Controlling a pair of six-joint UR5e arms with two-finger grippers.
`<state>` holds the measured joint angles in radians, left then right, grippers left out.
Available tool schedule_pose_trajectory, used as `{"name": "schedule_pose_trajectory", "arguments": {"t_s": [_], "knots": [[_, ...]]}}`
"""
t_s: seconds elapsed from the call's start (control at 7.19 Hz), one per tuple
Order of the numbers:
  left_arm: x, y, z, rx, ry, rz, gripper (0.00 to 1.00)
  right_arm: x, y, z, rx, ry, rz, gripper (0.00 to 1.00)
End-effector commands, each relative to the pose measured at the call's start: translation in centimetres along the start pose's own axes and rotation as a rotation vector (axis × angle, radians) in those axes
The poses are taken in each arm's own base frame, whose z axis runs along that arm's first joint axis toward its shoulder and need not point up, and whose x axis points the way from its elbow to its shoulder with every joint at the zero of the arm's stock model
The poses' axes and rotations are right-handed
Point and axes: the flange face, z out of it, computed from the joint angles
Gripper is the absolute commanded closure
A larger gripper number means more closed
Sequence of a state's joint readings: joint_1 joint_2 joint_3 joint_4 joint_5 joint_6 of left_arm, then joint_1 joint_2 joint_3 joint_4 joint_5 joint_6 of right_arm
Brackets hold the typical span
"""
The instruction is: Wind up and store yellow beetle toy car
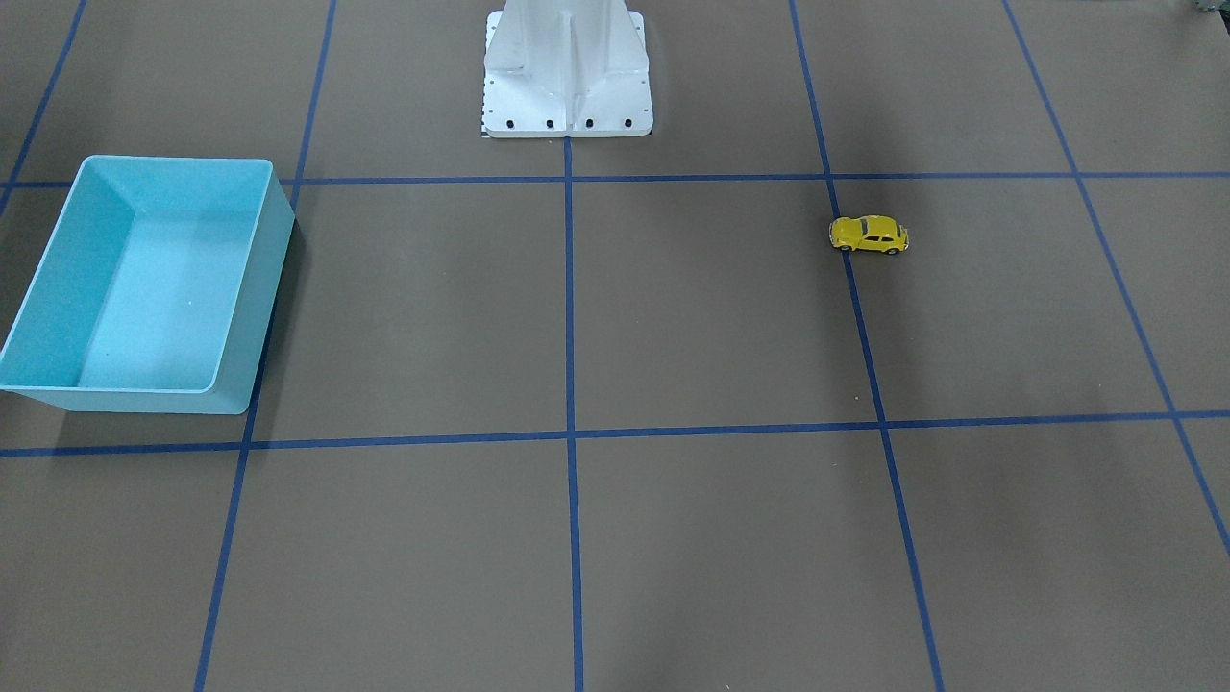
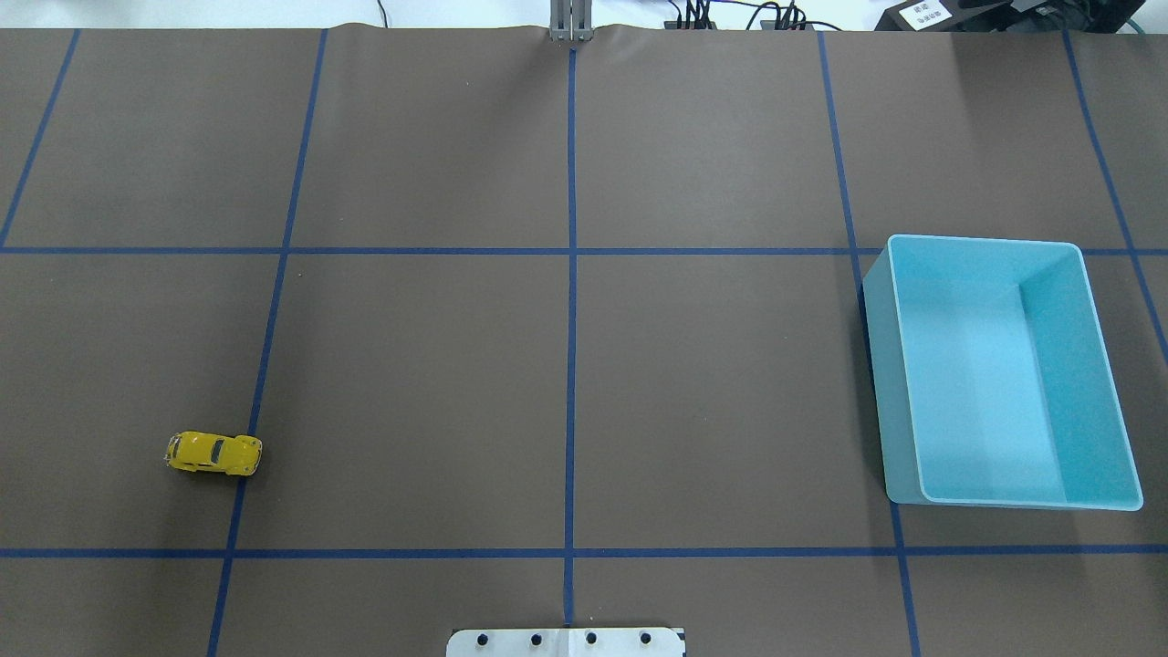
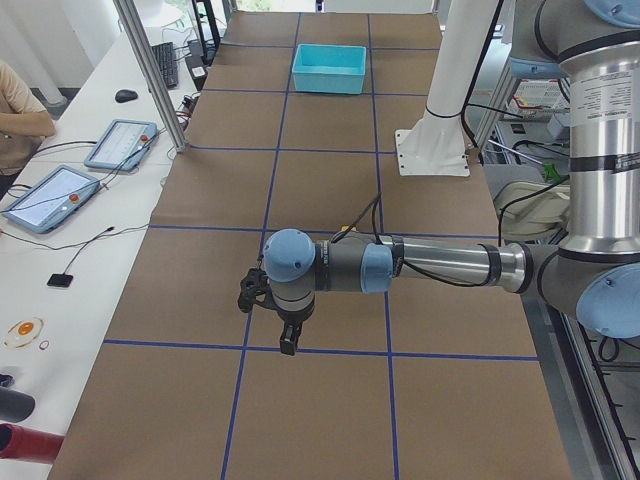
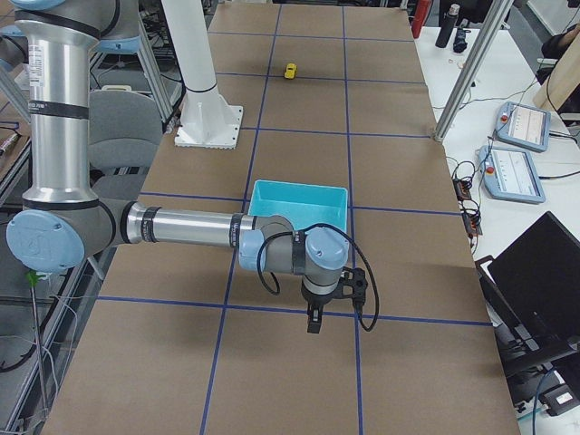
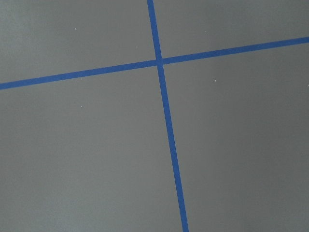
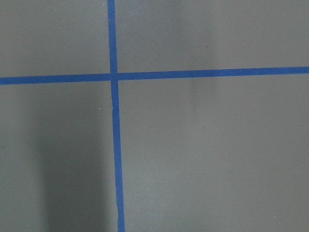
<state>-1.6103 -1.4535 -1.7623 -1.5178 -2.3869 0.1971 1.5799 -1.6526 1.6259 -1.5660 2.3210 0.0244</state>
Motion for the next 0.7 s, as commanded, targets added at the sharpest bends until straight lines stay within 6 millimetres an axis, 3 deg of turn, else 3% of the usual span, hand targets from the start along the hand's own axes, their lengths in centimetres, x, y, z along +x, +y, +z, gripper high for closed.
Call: {"name": "schedule_pose_trajectory", "arguments": {"t_s": [0.0, 0.56], "knots": [[0.3, -0.2, -0.3, 0.020, -0.006, 0.026, 0.00, -0.4, 1.9, -0.7, 0.012, -0.010, -0.005, 0.00], [2.4, 0.3, -1.2, 0.045, -0.008, 0.077, 0.00, 0.1, 2.4, -0.2, 0.002, -0.005, 0.003, 0.00]]}}
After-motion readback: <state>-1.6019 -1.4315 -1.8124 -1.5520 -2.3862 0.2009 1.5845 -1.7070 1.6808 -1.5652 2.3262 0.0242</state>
